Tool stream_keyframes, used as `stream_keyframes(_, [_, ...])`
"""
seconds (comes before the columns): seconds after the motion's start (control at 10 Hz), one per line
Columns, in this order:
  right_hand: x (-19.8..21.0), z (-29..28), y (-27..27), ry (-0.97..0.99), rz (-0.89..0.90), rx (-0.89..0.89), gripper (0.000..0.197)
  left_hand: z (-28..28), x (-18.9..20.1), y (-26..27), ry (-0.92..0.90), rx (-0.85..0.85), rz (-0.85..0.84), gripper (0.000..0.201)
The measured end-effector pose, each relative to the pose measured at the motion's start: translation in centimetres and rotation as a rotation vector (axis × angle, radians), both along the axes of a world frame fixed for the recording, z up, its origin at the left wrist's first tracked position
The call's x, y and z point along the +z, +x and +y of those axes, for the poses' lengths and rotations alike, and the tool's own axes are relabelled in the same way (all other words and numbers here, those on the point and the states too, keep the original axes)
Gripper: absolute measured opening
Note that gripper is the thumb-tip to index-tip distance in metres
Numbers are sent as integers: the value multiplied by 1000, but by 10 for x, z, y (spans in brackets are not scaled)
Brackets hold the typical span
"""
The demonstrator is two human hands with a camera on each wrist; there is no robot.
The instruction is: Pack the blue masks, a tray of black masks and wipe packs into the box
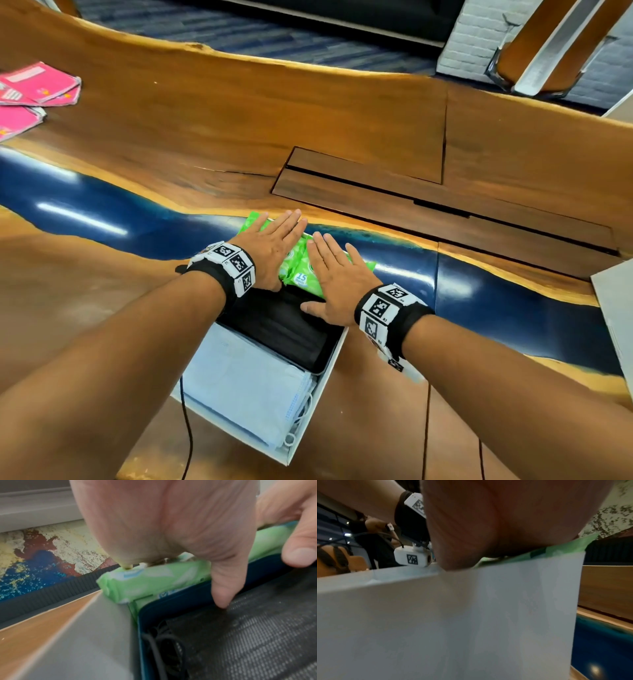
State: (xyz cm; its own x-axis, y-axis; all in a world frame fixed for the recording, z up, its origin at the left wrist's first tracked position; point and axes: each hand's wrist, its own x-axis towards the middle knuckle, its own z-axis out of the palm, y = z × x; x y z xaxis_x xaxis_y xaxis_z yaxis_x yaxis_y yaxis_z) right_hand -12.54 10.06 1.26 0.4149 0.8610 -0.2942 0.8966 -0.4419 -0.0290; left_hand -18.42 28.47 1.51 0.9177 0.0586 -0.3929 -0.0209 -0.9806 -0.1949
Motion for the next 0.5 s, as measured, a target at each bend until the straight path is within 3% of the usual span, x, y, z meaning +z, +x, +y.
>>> stream_keyframes(0.2, [18, -3, 4, 67, 66, -51, 111, -2, 11, -5, 80, 4, 31, 133])
stream_keyframes(0.4, [36, -16, 13, 39, 139, -120, 103, -6, 35, -6, 2, 68, 66, 131])
stream_keyframes(0.5, [50, -29, 31, 39, 141, -162, 95, -14, 47, -5, -61, 95, 58, 120])
